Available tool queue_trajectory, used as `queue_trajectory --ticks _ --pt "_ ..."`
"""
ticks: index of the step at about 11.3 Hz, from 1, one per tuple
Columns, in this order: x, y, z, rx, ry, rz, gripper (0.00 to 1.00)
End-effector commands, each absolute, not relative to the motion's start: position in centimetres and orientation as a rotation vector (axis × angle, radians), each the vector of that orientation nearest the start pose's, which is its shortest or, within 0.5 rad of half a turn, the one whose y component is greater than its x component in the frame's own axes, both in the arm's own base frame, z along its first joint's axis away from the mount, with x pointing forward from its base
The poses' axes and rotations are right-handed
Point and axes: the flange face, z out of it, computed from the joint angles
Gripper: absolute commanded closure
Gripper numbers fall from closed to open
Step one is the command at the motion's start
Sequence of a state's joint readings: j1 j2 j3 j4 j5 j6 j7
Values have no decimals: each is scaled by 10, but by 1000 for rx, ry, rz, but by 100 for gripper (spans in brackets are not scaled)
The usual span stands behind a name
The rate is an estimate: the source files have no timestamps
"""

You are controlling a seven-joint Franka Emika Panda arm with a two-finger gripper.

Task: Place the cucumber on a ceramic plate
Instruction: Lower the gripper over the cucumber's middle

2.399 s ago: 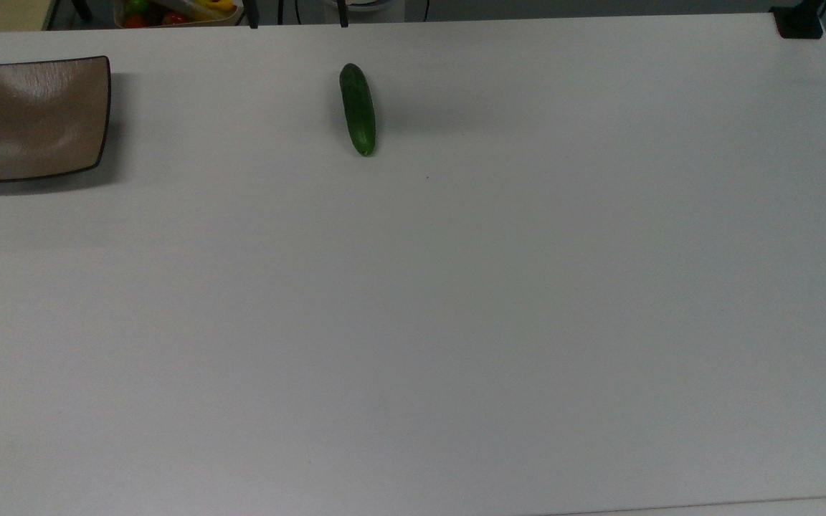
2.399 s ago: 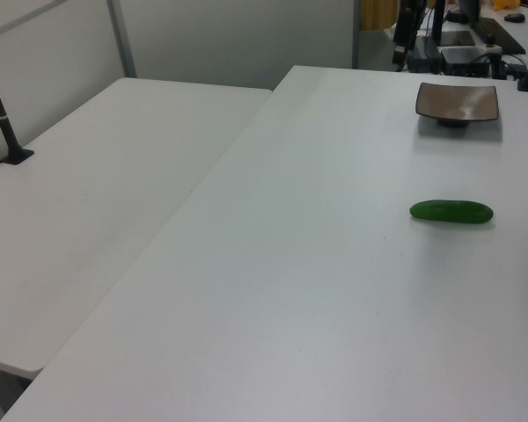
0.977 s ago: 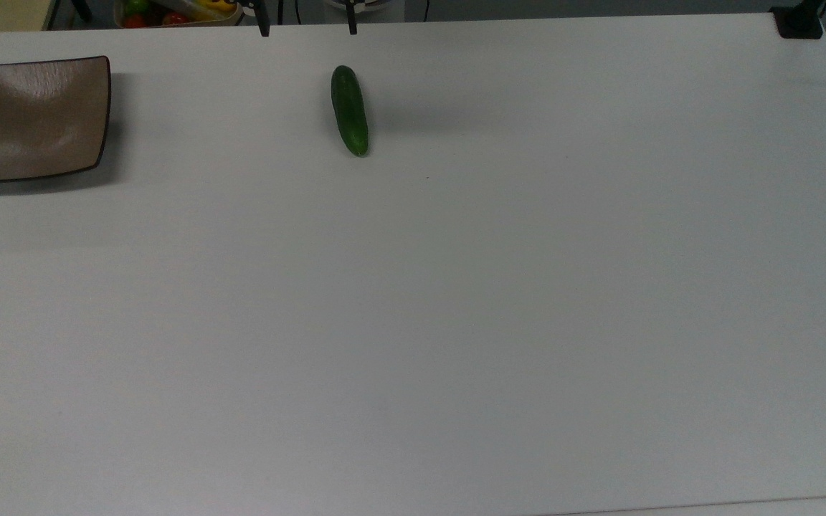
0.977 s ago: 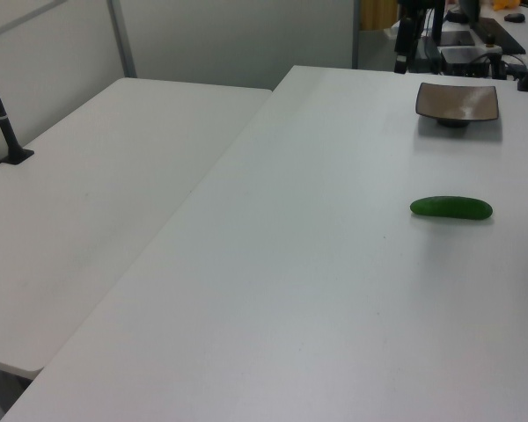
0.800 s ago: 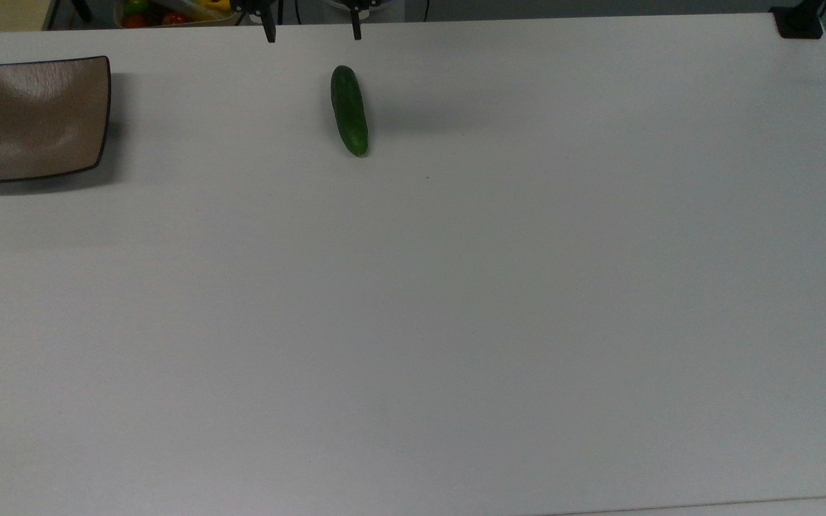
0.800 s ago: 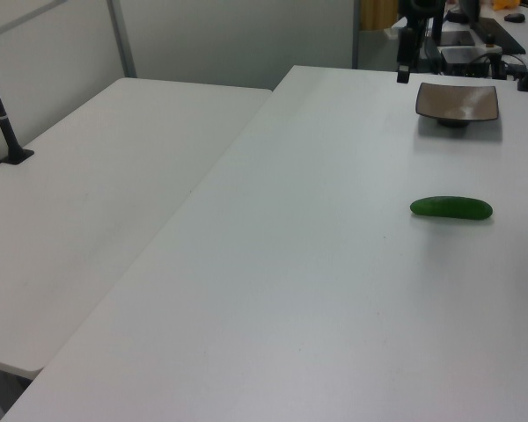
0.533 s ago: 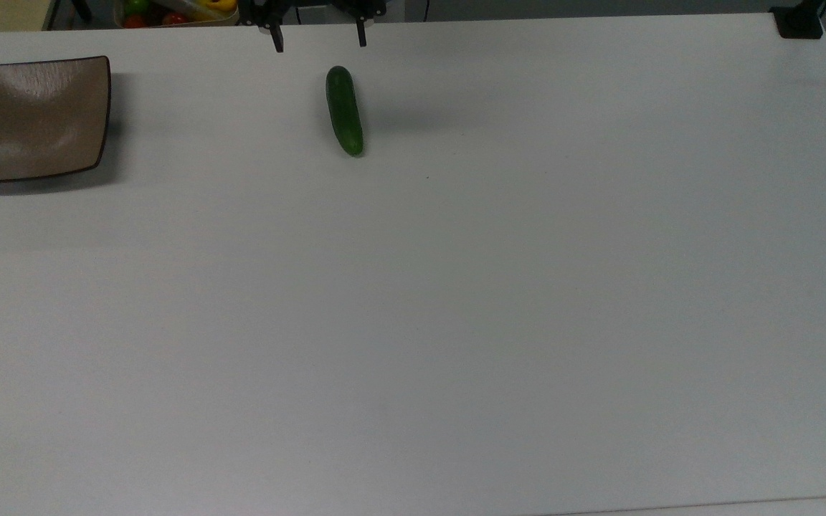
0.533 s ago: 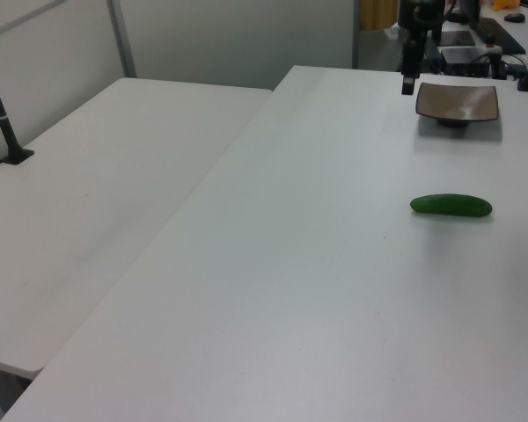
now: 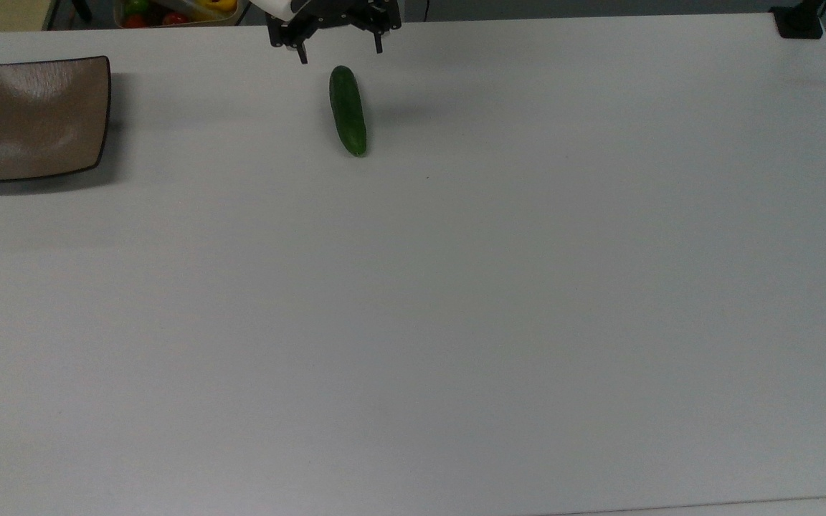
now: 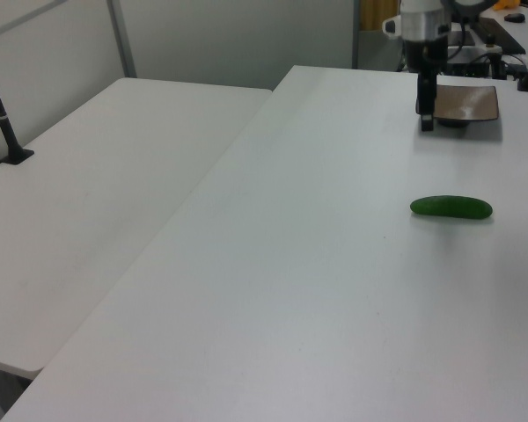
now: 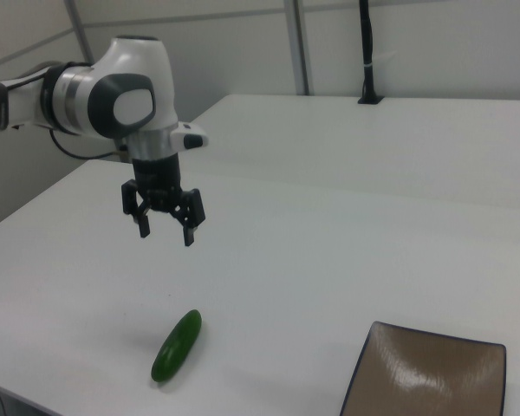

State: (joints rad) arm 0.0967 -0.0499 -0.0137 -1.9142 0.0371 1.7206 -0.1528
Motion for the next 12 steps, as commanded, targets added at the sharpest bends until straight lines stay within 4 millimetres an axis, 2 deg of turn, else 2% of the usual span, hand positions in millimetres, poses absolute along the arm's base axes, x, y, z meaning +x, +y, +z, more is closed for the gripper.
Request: queue_trajectory --ticks 1,7,12 --pt "502 58 475 -3070 -421 337 0" --pt "478 55 411 -3052 -414 478 0" --pt "462 53 364 -3076 -403 387 0"
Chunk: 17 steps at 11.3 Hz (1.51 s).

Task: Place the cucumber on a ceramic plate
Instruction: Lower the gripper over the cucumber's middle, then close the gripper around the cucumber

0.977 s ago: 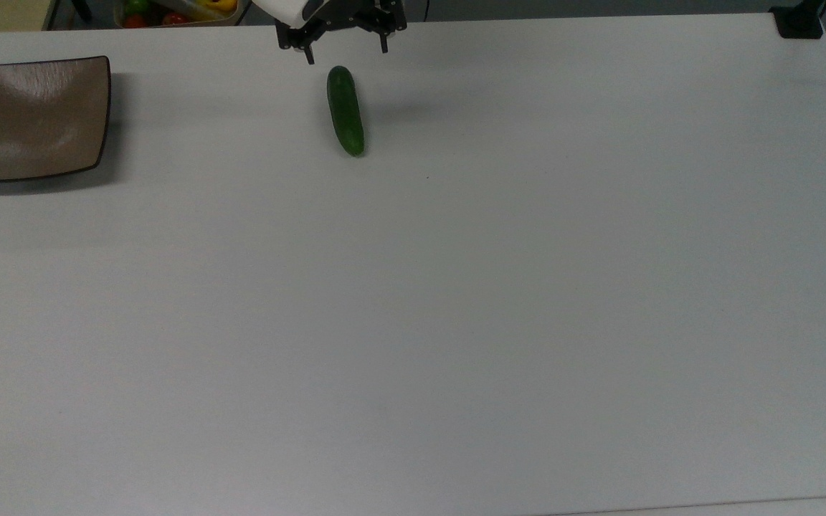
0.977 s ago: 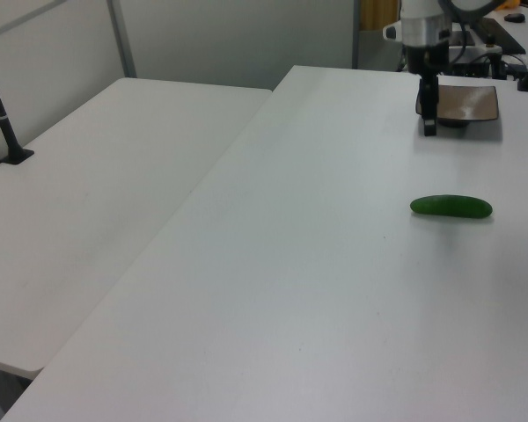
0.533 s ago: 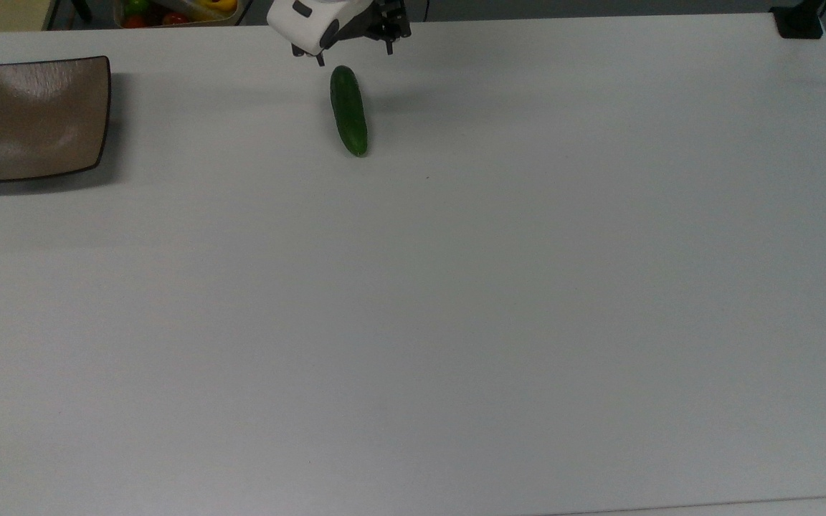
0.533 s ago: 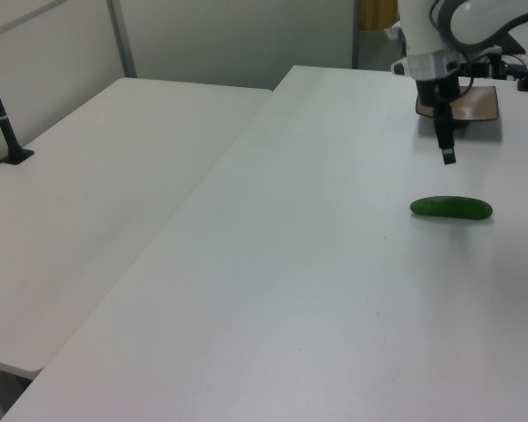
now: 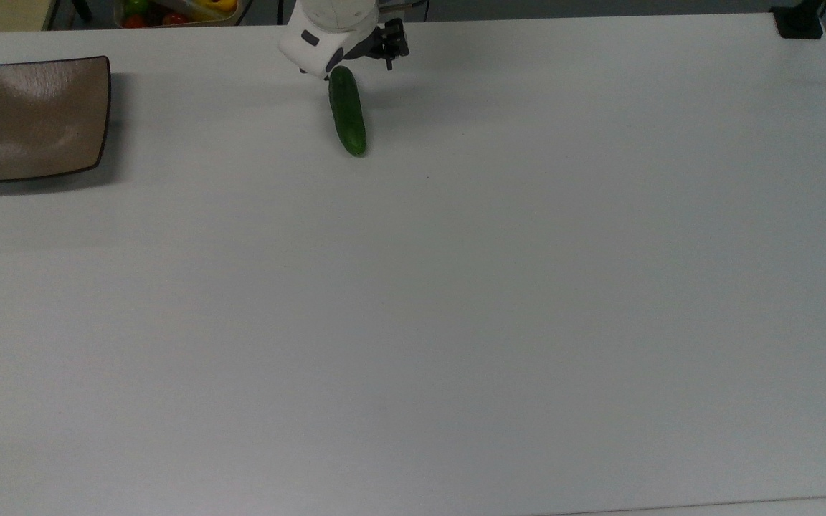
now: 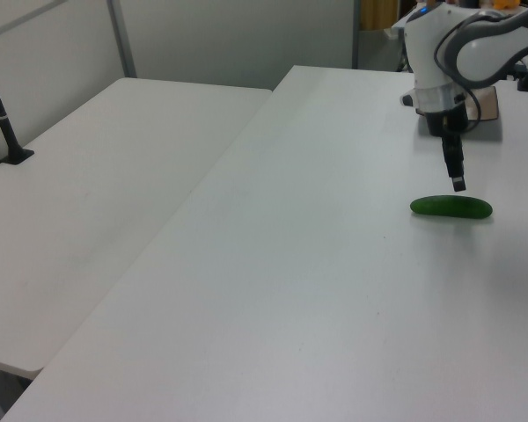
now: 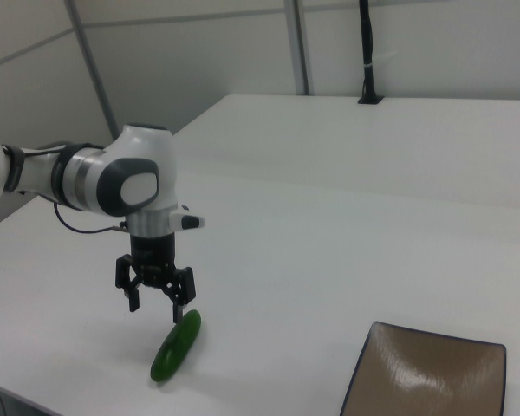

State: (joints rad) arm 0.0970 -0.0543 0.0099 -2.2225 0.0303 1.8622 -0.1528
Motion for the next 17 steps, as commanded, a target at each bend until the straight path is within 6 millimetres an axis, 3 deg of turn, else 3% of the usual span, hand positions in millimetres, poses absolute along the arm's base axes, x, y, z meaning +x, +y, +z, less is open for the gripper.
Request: queue_trajectory --ticks 1,4,9,12,16,17 --pt "458 51 354 -3085 -408 367 0" --pt "453 49 333 -3110 -412 273 0" --pt "449 45 314 -3146 -449 187 0" --pt "449 44 310 -3146 -449 194 30" --pt "449 43 311 -3155 -401 191 92" --pt "450 43 312 -3159 -375 185 100"
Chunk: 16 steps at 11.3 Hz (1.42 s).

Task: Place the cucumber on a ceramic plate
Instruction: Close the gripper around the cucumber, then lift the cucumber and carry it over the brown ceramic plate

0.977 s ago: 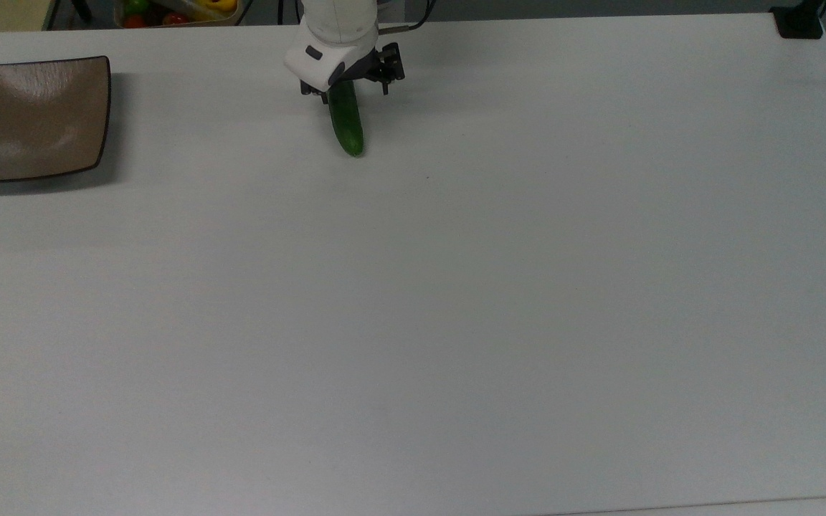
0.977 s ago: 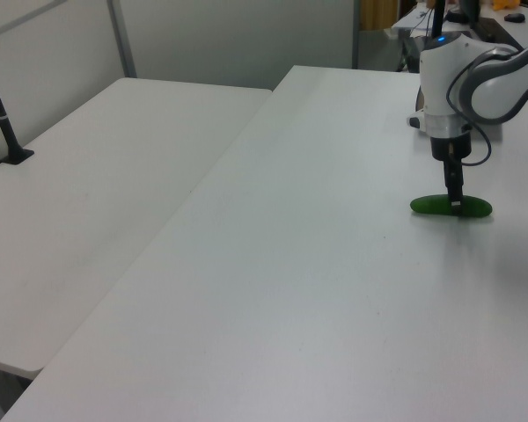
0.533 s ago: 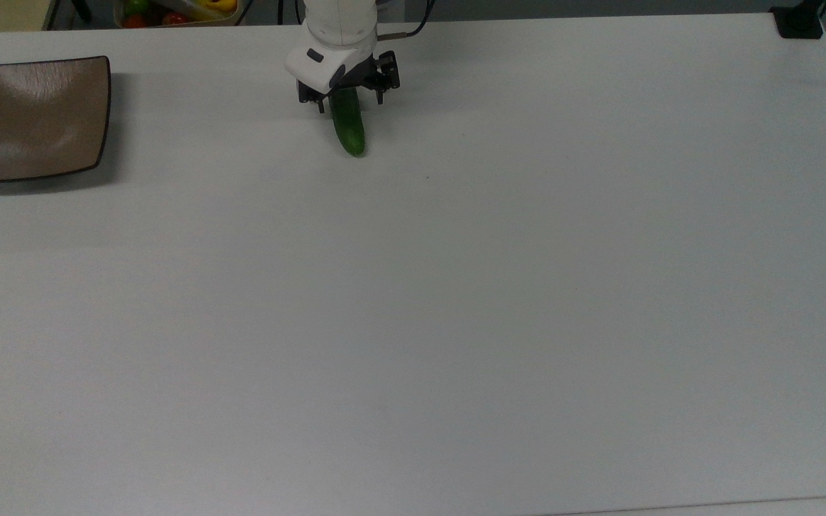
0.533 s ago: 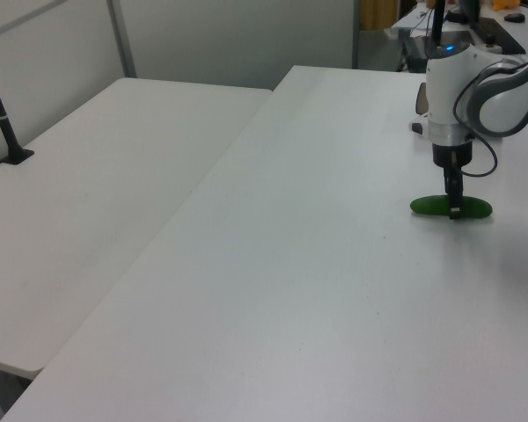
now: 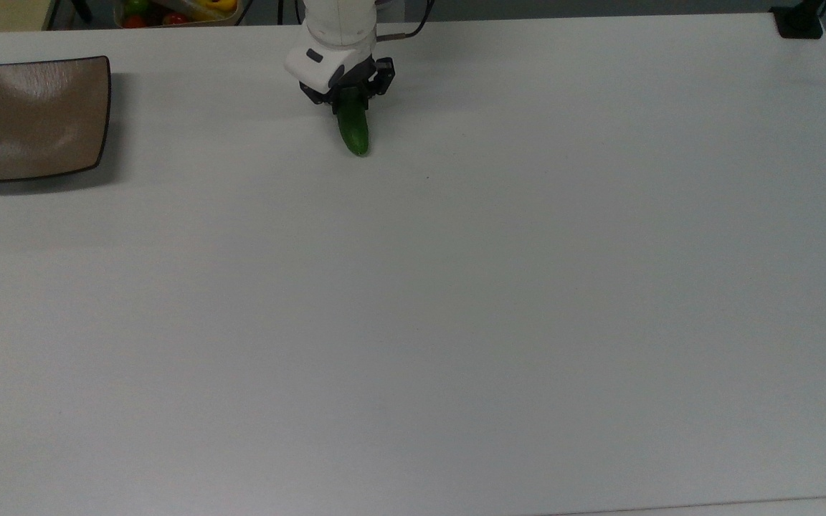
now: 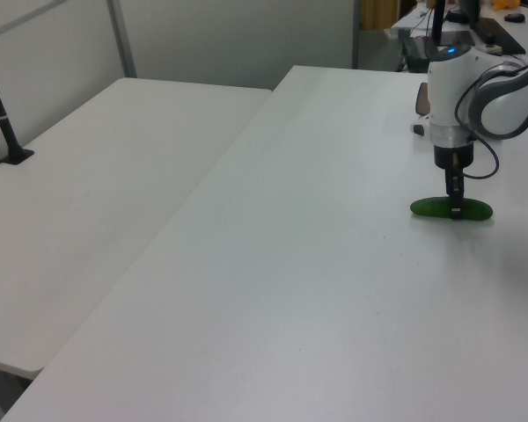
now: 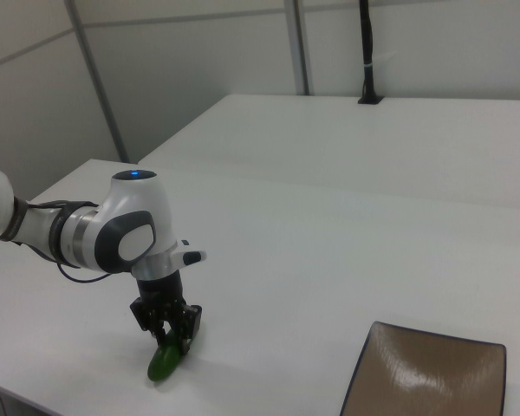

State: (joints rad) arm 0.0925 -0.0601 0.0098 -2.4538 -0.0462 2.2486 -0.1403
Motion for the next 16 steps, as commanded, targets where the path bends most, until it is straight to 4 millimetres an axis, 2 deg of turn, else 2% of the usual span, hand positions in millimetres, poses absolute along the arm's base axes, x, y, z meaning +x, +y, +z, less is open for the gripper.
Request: queue_trajectory --ticks 1,3,5,10,13,14,16 --pt "450 43 313 -3161 -367 188 100" --pt "451 40 324 -3164 -354 166 100" --pt "459 39 345 -3166 -348 186 100" --pt "492 14 444 -3168 -265 255 100" --pt "504 2 508 -3144 -302 269 100" --pt "506 -9 525 -3135 -306 251 100" --pt "508 -28 543 -3099 -324 221 100"
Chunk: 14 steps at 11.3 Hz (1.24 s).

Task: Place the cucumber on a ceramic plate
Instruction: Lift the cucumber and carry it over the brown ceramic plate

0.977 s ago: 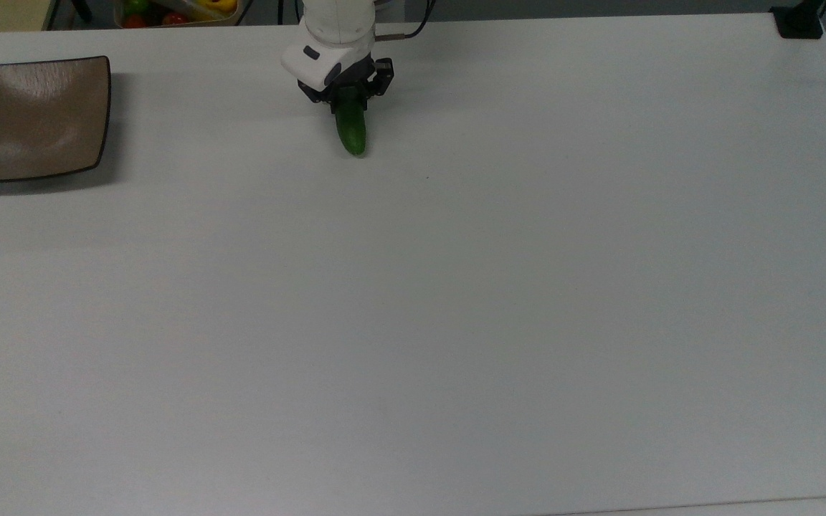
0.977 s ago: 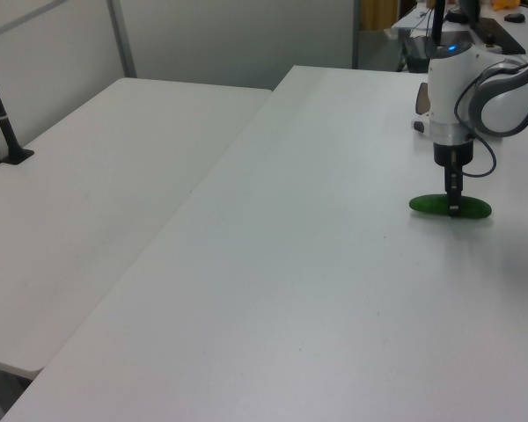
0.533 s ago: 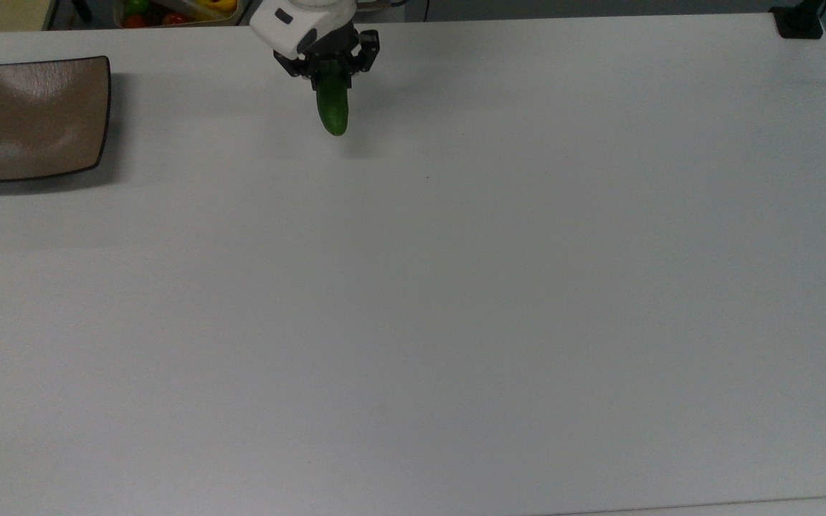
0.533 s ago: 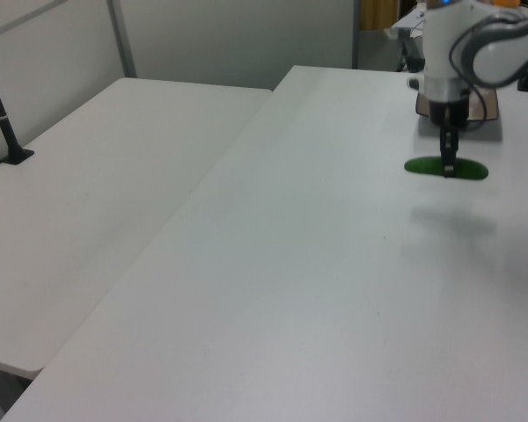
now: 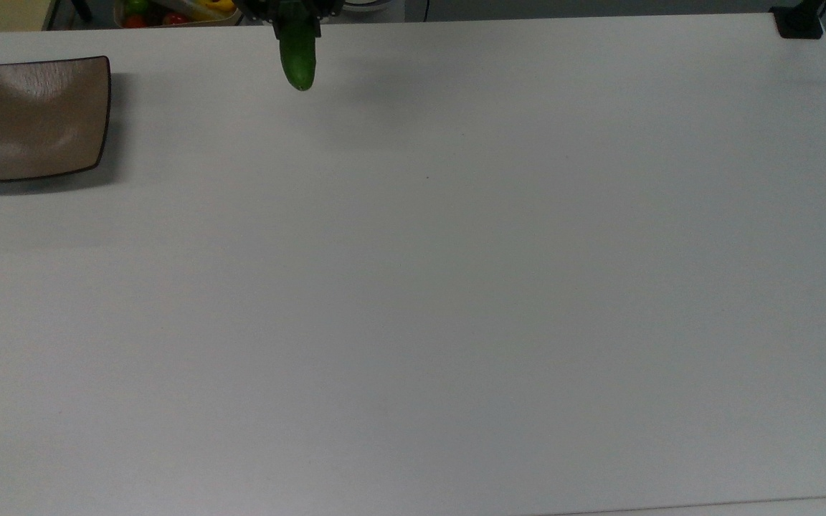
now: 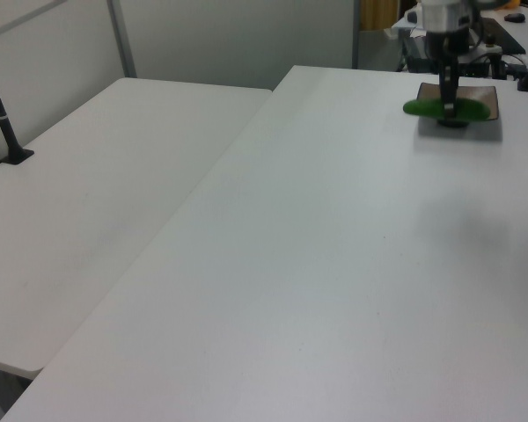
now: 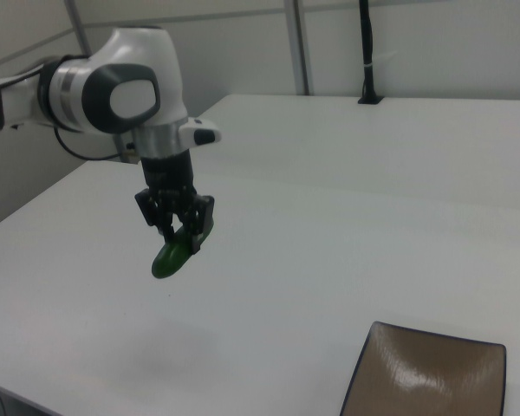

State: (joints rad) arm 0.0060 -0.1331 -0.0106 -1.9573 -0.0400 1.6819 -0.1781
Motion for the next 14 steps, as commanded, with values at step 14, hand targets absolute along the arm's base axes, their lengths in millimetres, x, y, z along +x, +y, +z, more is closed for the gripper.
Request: queue_trajectory --ticks 14 --pt "537 -319 469 -3229 -446 -91 100"
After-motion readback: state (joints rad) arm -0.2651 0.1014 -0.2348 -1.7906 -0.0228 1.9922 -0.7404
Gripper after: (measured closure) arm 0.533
